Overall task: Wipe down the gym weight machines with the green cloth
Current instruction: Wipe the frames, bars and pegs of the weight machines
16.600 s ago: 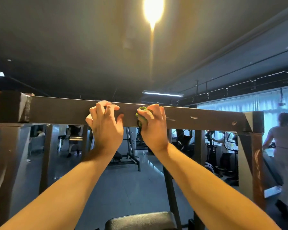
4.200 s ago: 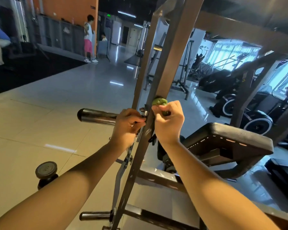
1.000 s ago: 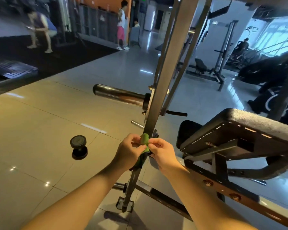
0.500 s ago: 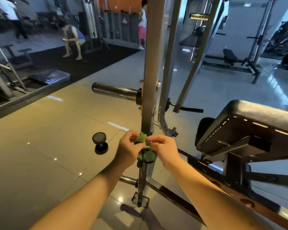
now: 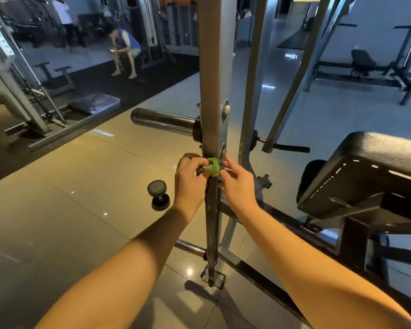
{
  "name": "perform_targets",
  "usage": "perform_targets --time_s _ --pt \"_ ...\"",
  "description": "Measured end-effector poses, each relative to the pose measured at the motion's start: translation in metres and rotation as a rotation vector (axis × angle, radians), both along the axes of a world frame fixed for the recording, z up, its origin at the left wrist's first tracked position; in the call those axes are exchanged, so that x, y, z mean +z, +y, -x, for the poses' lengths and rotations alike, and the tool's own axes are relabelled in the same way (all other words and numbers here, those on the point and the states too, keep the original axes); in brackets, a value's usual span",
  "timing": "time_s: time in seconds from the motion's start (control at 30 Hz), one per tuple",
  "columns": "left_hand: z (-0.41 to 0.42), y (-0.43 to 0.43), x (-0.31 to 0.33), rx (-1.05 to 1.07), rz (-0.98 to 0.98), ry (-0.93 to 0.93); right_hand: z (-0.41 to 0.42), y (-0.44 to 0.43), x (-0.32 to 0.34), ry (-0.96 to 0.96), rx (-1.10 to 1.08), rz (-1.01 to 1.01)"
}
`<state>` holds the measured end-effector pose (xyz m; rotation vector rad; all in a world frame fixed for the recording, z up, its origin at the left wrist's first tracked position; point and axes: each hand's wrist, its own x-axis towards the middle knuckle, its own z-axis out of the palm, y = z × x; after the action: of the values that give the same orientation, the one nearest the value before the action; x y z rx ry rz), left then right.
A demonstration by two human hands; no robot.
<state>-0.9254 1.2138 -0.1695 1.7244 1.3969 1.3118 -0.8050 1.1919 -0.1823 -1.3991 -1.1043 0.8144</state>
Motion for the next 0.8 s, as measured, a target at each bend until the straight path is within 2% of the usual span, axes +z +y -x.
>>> perform_targets --time_s 0.2,0.33,0.47,0.6,0.7,0.8 --pt "0.002 0.002 -0.078 0.005 0.272 0.055 -0.003 0.009 -0.028 -0.155 -0.068 -0.072" --pt "0.006 0.001 -0.099 -0.036 0.402 0.080 -0.001 0.007 -0.029 -0.176 -0.067 -0.005" --pt "0.014 0.006 -0.062 -0.112 0.325 -0.020 0.006 0.005 -0.006 -0.204 -0.065 -0.039" --pt "0.012 0.016 -0.027 -0.143 0.221 -0.117 -0.001 0.015 0.002 -0.230 -0.075 0.031" --pt "0.009 0.021 -0.043 -0.095 0.208 -0.059 -0.007 0.014 -0.002 -0.239 -0.064 0.053" --pt "0.005 0.019 -0.074 -0.093 0.301 -0.064 -0.006 0.007 -0.012 -0.208 -0.045 0.034"
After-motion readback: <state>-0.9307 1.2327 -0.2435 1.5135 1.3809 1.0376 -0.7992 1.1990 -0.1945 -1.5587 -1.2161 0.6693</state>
